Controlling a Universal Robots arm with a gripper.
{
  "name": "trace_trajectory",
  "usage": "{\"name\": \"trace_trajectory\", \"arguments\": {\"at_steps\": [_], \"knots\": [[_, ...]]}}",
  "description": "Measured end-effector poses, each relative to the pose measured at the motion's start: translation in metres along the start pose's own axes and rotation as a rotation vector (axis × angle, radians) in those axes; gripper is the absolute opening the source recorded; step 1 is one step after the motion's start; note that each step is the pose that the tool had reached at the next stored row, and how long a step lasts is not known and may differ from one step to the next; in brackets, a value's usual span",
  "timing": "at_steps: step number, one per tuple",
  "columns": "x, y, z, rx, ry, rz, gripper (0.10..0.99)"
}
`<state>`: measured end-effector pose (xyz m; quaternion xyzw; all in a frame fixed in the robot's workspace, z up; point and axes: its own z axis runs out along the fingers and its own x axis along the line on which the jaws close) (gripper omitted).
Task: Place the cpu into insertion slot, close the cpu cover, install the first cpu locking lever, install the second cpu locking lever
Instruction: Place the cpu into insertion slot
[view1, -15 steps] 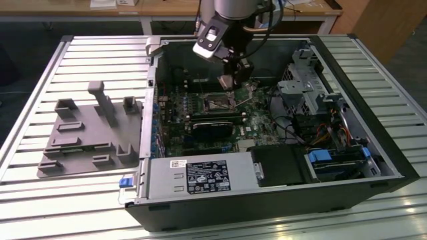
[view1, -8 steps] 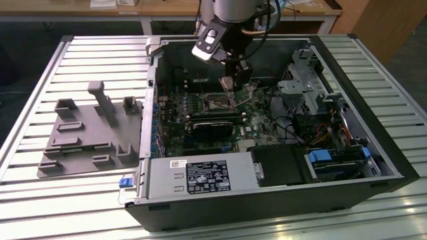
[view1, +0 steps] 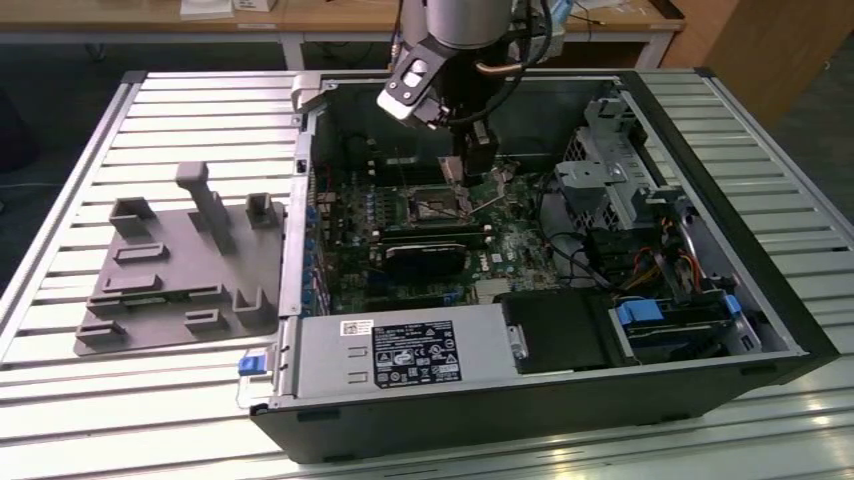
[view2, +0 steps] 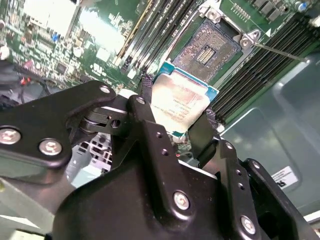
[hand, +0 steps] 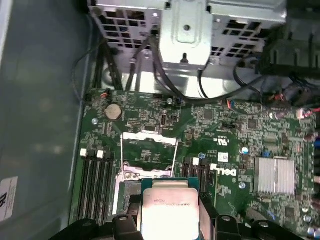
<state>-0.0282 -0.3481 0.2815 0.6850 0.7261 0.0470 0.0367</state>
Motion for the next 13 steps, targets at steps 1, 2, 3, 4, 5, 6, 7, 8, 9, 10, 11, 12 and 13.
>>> {"name": "trace_trajectory", "arguments": {"at_steps": [1, 2, 3, 4, 5, 6, 7, 8, 9, 10, 11, 12, 13], "knots": [[0.0000, -0.0006, 0.0010, 0.000, -0.0011, 0.008, 0.537], [0.0000, -0.0015, 0.0021, 0.000, -0.0019, 0.015, 0.537], [0.0001, -0.0026, 0.0033, 0.000, -0.0027, 0.022, 0.537], [0.0001, -0.0038, 0.0044, 0.000, -0.0032, 0.026, 0.537], [0.0004, -0.0054, 0.0055, 0.000, -0.0037, 0.030, 0.537], [0.0009, -0.0072, 0.0066, 0.000, -0.0042, 0.035, 0.537], [0.0013, -0.0086, 0.0077, 0.000, -0.0048, 0.039, 0.537], [0.0016, -0.0097, 0.0089, 0.000, -0.0055, 0.044, 0.537], [0.0020, -0.0105, 0.0100, 0.000, -0.0060, 0.048, 0.537], [0.0026, -0.0113, 0.0107, 0.000, -0.0066, 0.051, 0.537], [0.0032, -0.0118, 0.0116, -0.001, -0.0067, 0.054, 0.537], [0.0037, -0.0121, 0.0124, -0.001, -0.0071, 0.058, 0.537], [0.0040, -0.0125, 0.0133, -0.001, -0.0075, 0.061, 0.537]]}}
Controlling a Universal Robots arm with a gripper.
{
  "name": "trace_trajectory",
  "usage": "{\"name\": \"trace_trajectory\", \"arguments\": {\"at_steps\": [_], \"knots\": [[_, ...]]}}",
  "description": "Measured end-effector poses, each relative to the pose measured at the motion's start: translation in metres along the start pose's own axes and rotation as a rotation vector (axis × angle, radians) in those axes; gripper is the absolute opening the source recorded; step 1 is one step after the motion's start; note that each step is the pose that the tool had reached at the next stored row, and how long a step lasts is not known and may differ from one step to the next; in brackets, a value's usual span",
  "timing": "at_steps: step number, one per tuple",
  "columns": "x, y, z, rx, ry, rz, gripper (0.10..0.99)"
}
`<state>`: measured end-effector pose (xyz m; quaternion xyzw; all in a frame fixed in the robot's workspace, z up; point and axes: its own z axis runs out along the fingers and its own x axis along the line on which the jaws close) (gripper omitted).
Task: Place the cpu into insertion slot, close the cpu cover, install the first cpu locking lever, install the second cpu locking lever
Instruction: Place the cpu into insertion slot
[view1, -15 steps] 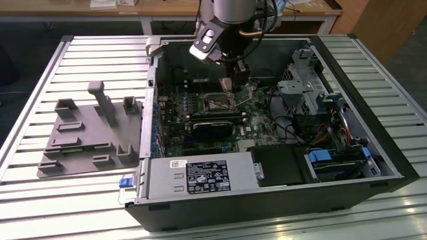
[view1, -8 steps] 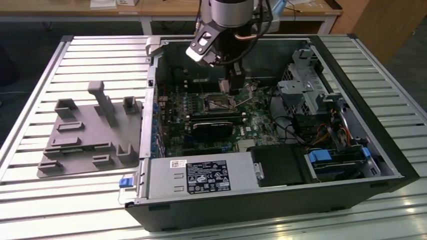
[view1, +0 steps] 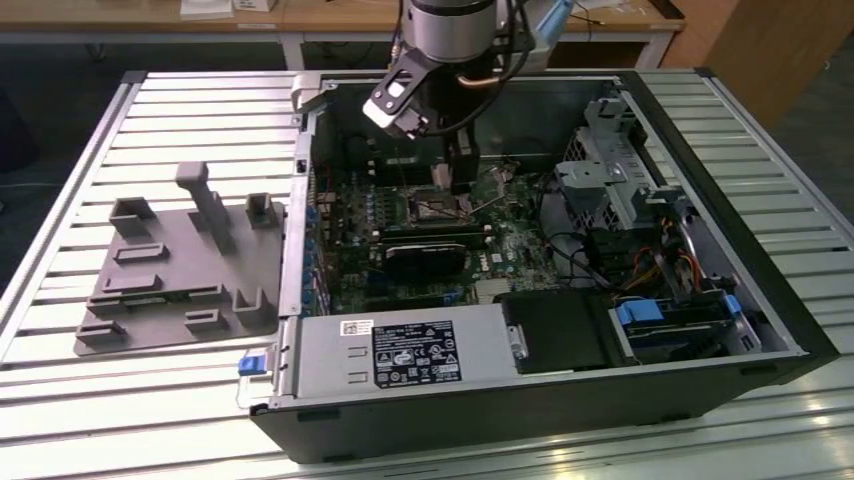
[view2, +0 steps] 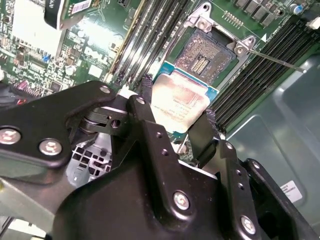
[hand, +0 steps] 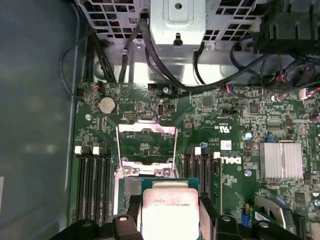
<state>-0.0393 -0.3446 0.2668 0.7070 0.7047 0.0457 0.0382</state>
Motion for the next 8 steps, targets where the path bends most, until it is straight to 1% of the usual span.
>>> {"name": "trace_trajectory", "arguments": {"at_steps": [8], "knots": [[0.0036, -0.0024, 0.0093, 0.000, -0.0020, 0.015, 0.537]]}}
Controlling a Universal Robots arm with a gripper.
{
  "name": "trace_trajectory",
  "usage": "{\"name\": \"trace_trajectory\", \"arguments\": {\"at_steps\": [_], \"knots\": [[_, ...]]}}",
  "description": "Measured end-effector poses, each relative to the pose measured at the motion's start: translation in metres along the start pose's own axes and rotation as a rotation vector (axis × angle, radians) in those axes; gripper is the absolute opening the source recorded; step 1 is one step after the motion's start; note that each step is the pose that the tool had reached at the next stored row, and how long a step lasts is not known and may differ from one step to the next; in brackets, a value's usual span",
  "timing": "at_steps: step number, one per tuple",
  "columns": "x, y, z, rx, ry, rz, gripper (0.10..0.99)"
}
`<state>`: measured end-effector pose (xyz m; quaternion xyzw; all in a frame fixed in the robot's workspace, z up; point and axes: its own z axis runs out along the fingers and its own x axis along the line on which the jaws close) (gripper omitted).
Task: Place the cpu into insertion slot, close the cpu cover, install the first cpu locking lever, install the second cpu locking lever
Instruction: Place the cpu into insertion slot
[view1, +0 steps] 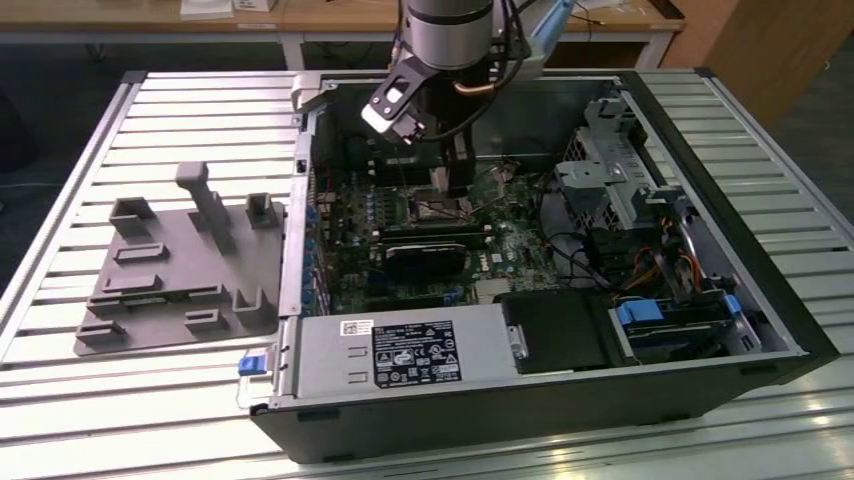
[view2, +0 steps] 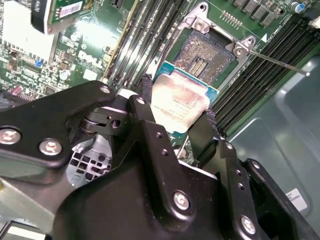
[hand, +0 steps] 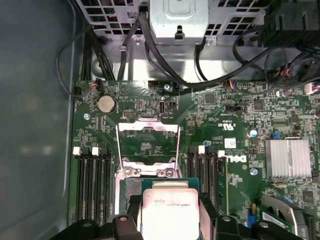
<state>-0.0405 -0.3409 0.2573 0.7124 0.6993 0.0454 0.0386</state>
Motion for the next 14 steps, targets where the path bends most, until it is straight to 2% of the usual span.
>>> {"name": "trace_trajectory", "arguments": {"at_steps": [9, 14], "knots": [[0.0061, -0.0030, 0.0089, 0.000, -0.0008, 0.007, 0.537], [0.0105, -0.0063, 0.0164, 0.000, -0.0009, 0.009, 0.537]]}}
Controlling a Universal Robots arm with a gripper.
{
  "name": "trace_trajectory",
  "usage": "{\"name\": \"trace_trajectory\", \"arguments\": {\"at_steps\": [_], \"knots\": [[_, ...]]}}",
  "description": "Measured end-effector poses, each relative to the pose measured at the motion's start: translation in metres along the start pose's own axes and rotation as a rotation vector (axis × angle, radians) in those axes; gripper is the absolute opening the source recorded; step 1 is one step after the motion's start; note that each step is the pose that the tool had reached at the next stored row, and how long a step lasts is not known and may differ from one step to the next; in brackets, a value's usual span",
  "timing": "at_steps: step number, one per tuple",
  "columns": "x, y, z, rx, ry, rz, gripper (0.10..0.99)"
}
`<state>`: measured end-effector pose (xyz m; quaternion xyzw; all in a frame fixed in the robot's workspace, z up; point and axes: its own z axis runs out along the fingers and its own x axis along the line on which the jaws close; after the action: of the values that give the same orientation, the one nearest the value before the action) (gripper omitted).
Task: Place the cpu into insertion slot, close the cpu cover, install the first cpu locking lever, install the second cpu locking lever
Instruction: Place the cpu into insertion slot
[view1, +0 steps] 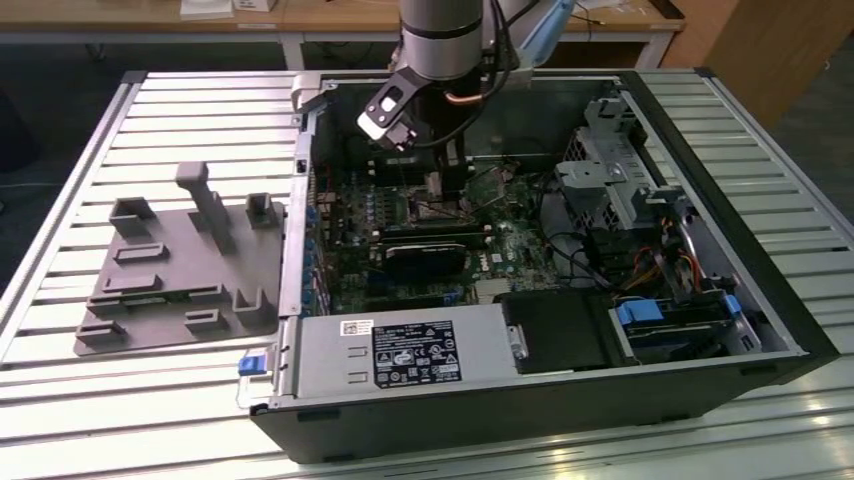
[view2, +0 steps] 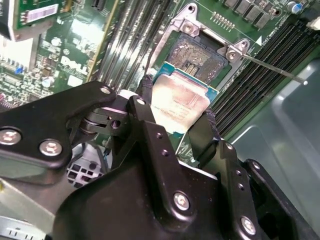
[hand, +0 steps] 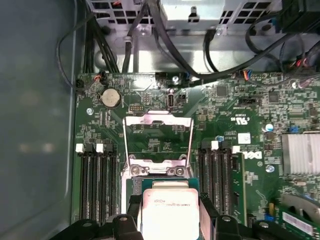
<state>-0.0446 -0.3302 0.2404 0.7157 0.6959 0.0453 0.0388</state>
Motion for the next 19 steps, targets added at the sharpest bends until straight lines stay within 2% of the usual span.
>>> {"name": "trace_trajectory", "arguments": {"at_steps": [7, 19], "knots": [[0.0045, -0.0043, 0.0116, 0.000, -0.0001, 0.000, 0.537], [0.0047, -0.0098, 0.0275, 0.000, 0.0007, -0.007, 0.537]]}}
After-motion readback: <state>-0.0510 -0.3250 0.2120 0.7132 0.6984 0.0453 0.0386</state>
